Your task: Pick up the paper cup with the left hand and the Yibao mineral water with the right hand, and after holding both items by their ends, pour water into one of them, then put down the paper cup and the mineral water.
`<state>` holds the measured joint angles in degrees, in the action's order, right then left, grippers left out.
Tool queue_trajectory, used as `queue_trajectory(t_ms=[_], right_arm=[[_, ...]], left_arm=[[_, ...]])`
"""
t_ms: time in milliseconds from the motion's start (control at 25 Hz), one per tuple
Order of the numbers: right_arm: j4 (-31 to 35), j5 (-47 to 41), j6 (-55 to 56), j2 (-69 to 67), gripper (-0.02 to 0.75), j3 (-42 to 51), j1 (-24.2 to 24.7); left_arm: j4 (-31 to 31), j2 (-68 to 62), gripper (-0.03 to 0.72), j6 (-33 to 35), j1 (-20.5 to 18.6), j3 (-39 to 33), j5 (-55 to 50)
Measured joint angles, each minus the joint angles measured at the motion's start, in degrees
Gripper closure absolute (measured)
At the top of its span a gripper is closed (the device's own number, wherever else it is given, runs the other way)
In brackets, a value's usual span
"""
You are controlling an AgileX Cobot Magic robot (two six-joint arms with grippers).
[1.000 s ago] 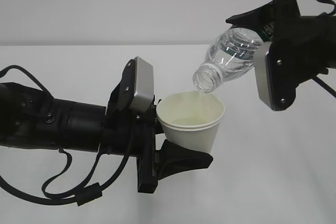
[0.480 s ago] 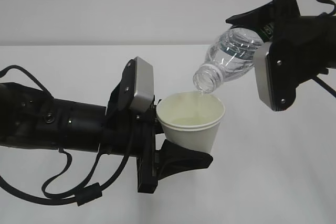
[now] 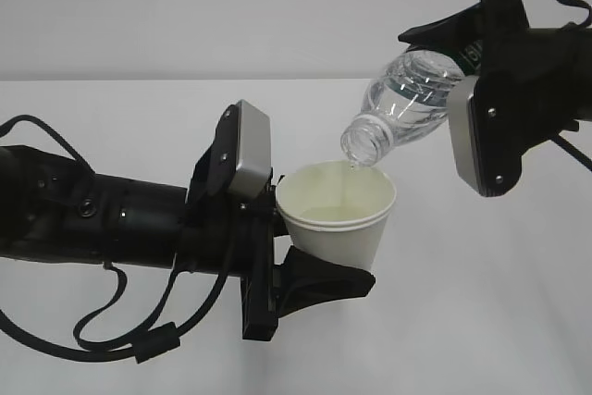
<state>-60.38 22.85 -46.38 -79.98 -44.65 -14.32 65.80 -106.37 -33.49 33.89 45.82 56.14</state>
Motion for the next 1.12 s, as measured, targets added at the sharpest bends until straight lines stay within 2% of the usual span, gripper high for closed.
queue_trajectory(t_ms=[1120], right_arm=[[0.0, -0.1, 0.0, 0.0, 0.304, 0.0, 0.0]], left_arm=[[0.0, 0.0, 0.242, 0.4, 0.0, 0.0, 0.0]])
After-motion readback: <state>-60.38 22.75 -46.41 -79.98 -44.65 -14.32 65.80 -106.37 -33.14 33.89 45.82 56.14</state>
